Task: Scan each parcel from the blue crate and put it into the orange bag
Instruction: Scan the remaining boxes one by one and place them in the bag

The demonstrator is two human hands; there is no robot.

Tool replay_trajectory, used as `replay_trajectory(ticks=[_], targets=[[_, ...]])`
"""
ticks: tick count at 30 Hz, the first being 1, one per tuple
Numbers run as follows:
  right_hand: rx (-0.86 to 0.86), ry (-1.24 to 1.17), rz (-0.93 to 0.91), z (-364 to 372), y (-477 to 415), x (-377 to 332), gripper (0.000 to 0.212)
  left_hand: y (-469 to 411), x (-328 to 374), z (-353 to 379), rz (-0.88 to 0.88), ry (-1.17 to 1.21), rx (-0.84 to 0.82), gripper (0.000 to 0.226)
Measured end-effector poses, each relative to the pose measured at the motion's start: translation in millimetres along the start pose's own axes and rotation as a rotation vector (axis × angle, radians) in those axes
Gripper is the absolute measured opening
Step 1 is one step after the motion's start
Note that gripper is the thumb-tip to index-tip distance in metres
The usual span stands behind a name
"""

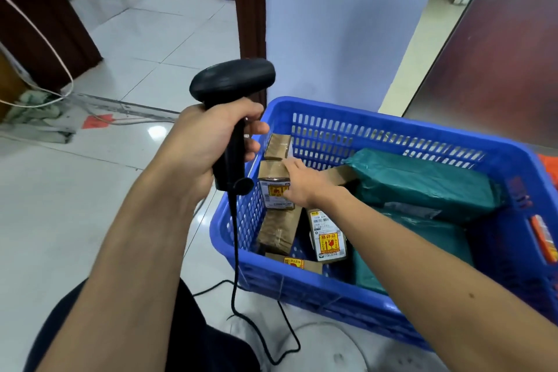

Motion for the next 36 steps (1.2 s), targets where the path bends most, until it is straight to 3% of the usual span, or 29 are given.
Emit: replay_trajectory(ticks=[5, 14, 24, 32, 36], targets=[[0.156, 0.100, -0.004, -1.4, -4.4, -6.2, 0.056, 4.2, 5.9, -2.3, 0.021, 0.028, -0.014, 0.010], [0.141, 0.096, 0.055, -17.7, 36.1, 35.9, 0.060, 3.4, 8.6, 3.8, 0.025, 0.108, 0.012, 0.009], [0.329, 0.068, 0.129, -135.0, 188.0, 95.3, 0.069, 10.9, 19.1, 50.7, 0.048, 0.172, -0.078, 0.012], [0.487, 0.040, 0.295, -181.1, 355.5, 148.9, 0.069, 42.6, 12.3, 164.4, -0.013, 0.157, -0.404, 0.019], [0.623, -0.094, 0.369, -177.6, 418.7, 178.9, 0.062, 84.6, 4.2, 222.5, -0.028, 0.140, -0.565, 0.019]])
Point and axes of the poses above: each hand's wrist, its own y-axis away from the middle knuckle, its own z-axis out of the palm, x = y × z, the point moved 8 cm from there along -y, towards the middle knuckle, and after that the axes turned 11 degrees about -y, right-handed, at the moved point
